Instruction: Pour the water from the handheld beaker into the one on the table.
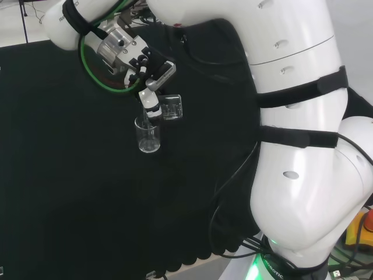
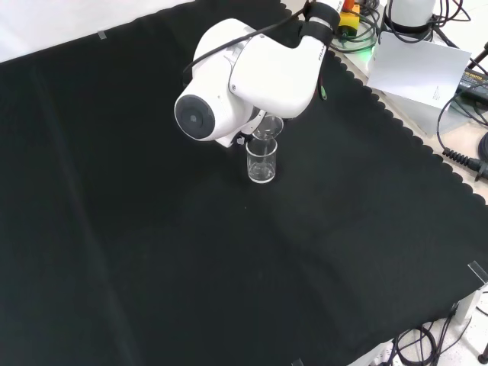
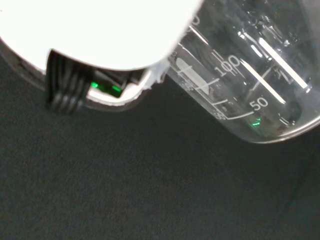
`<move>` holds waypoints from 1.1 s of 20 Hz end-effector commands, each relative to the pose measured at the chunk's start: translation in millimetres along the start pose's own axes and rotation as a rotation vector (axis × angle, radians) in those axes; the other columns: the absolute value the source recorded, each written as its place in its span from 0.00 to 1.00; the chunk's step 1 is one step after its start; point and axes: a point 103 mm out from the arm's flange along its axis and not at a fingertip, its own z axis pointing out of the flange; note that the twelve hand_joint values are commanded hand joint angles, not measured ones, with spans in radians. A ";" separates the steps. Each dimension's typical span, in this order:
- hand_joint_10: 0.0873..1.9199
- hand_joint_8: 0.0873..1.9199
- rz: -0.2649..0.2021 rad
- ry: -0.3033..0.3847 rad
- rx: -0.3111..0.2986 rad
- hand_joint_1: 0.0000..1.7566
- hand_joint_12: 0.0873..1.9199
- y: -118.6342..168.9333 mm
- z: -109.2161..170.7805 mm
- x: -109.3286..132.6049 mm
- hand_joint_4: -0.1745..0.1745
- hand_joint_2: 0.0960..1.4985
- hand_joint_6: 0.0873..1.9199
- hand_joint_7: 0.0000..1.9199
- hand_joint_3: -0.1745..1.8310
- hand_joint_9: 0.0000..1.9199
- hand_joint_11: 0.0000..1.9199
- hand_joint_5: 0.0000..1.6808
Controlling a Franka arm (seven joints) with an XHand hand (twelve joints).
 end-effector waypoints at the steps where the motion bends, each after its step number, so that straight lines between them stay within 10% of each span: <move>1: 0.35 0.46 0.001 -0.014 0.009 0.83 0.42 0.2 -1.0 2.0 0.00 0.19 0.47 0.66 0.66 0.78 0.61 0.70; 22: 0.35 0.46 0.020 -0.048 0.036 0.83 0.42 -3.8 -1.7 5.6 0.00 0.19 0.47 0.67 0.66 0.78 0.61 0.70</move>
